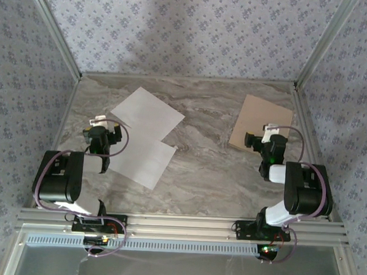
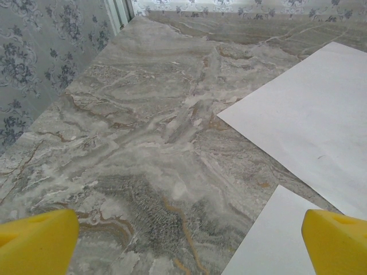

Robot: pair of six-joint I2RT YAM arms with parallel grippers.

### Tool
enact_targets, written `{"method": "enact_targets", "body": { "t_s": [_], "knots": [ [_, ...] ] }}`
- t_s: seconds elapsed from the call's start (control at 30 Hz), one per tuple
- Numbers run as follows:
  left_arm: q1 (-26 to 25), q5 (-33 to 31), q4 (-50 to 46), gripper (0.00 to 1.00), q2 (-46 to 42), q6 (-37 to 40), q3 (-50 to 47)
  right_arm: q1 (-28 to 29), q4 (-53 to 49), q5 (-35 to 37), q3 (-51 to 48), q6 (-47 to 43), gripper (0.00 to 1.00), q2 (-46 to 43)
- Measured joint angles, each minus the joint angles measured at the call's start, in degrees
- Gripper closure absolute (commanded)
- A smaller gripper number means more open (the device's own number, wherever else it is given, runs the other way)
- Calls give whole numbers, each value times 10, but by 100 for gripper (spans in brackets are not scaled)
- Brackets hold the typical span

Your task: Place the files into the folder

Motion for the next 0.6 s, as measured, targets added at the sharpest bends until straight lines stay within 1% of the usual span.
{"method": "enact_targets", "body": {
  "t_s": [0.1, 0.2, 0.3, 0.37, 0.47, 0.6],
  "knots": [
    [-20, -30, -57, 0, -57, 1, 7, -17, -47, -7, 1, 13, 0, -62],
    [-40, -53, -114, 0, -128, -5, 28, -34, -121, -14, 21, 39, 0, -128],
    [-64, -57, -167, 0, -193, -15, 57, -46, -210, -26, 74, 82, 0, -169],
    [-92, -61, -203, 0, -230, -21, 80, -56, -276, -39, 121, 124, 0, -182],
    [-144, -68, -268, 0, -247, -36, 137, -80, -362, -71, 186, 186, 0, -181],
    [-209, -65, -363, 0, -223, -66, 243, -129, -432, -133, 230, 260, 0, -161]
  ]
}}
